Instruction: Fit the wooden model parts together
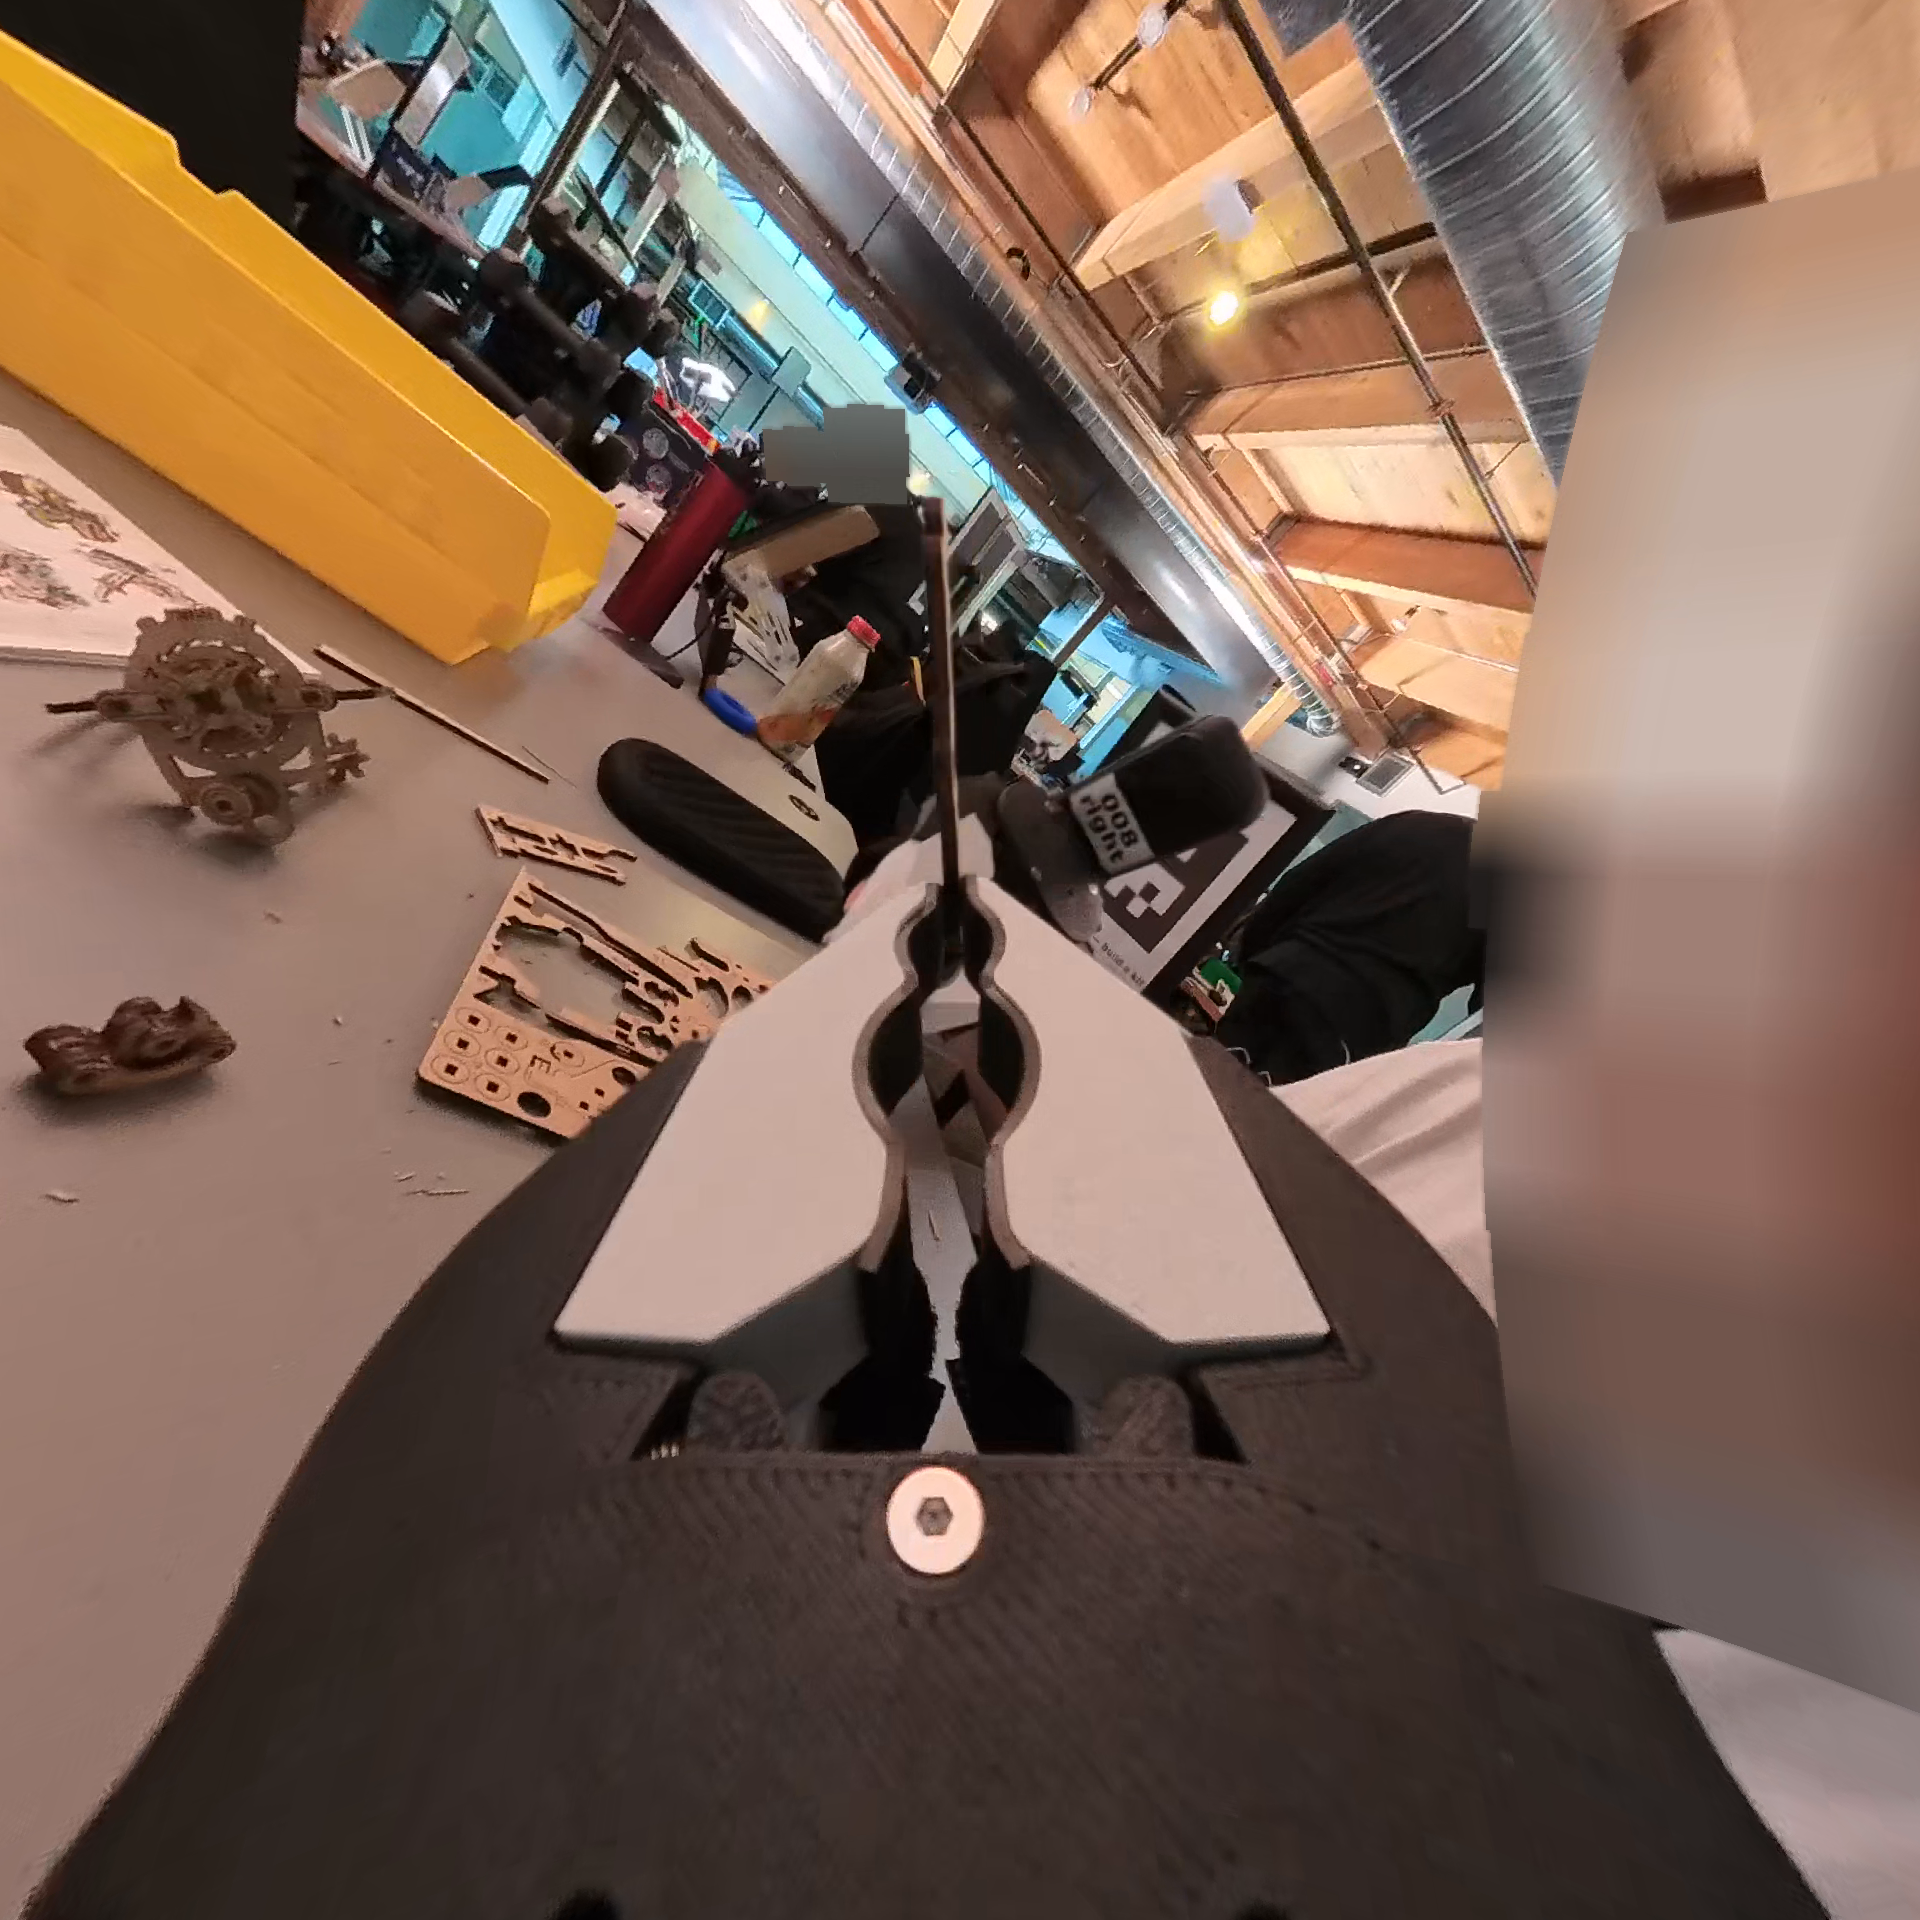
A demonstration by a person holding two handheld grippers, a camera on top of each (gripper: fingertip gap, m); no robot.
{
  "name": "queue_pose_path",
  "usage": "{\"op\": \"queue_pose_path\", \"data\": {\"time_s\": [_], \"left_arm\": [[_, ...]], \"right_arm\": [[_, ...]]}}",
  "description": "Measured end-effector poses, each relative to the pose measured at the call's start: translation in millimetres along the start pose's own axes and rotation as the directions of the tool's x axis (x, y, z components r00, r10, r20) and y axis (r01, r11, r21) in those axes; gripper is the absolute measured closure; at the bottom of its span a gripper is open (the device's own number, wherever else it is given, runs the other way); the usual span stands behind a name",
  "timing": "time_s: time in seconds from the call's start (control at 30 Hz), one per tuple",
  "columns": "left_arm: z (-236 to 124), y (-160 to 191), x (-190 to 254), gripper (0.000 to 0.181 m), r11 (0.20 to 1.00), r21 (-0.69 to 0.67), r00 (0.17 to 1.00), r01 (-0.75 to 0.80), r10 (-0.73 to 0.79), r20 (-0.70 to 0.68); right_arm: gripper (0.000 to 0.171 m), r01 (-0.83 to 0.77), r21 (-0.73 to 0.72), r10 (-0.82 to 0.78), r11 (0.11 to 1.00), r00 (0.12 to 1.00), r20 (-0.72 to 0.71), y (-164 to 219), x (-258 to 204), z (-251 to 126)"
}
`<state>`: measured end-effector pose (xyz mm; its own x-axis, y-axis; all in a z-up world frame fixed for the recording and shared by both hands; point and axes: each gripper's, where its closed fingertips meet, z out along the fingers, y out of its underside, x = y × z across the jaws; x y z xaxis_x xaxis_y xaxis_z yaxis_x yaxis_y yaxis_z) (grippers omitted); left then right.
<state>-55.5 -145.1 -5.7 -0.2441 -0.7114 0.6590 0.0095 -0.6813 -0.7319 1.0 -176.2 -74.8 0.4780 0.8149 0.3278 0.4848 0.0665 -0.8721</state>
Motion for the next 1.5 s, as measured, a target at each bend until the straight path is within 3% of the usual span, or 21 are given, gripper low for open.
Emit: {"op": "queue_pose_path", "data": {"time_s": [0.1, 0.2, 0.43, 0.67, 0.93, 1.1, 1.17, 1.3, 1.4, 1.5], "left_arm": [[-2, 1, -4, 0.181, 0.998, -0.007, 0.998, 0.058, -0.058, -0.005], [-6, 4, -13, 0.181, 0.993, -0.029, 0.993, 0.118, -0.118, 0.02], [-16, 17, -34, 0.181, 0.98, -0.127, 0.978, 0.157, -0.136, 0.16], [-30, 55, -57, 0.181, 0.908, -0.33, 0.932, 0.257, -0.144, 0.332], [-55, 74, -69, 0.181, 0.771, -0.583, 0.86, 0.256, 0.094, 0.502], [-67, 58, -74, 0.18, 0.598, -0.74, 0.776, 0.308, 0.292, 0.559], [-63, 45, -78, 0.18, 0.544, -0.782, 0.751, 0.304, 0.368, 0.548], [-37, 33, -82, 0.18, 0.482, -0.827, 0.775, 0.289, 0.39, 0.498], [-42, 35, -92, 0.18, 0.402, -0.862, 0.742, 0.31, 0.464, 0.483], [-51, 39, -92, 0.18, 0.382, -0.866, 0.731, 0.322, 0.481, 0.484]], "right_arm": [[0.155, 0.073, 0.061, -0.071, 0.995, 0.997, -0.027, -17, 5, 2], [0.155, 0.029, 0.034, -0.031, 0.999, 0.997, 0.071, -12, -6, 14], [0.155, 0.144, -0.181, -0.121, 0.973, 0.983, 0.136, 32, -33, 60], [0.155, 0.055, -0.25, -0.003, 0.967, 0.979, 0.202, 46, -35, 83], [0.155, 0.004, -0.244, 0.044, 0.97, 0.981, 0.191, 46, -33, 82], [0.155, -0.033, -0.24, 0.073, 0.97, 0.985, 0.159, 46, -32, 80], [0.152, -0.037, -0.233, 0.072, 0.972, 0.987, 0.146, 45, -31, 80], [0.143, -0.091, -0.2, 0.124, 0.976, 0.98, 0.157, 40, -29, 75], [0.143, -0.123, -0.213, 0.162, 0.969, 0.971, 0.178, 45, -25, 66], [0.143, -0.144, -0.229, 0.185, 0.963, 0.968, 0.171, 49, -18, 60]]}}
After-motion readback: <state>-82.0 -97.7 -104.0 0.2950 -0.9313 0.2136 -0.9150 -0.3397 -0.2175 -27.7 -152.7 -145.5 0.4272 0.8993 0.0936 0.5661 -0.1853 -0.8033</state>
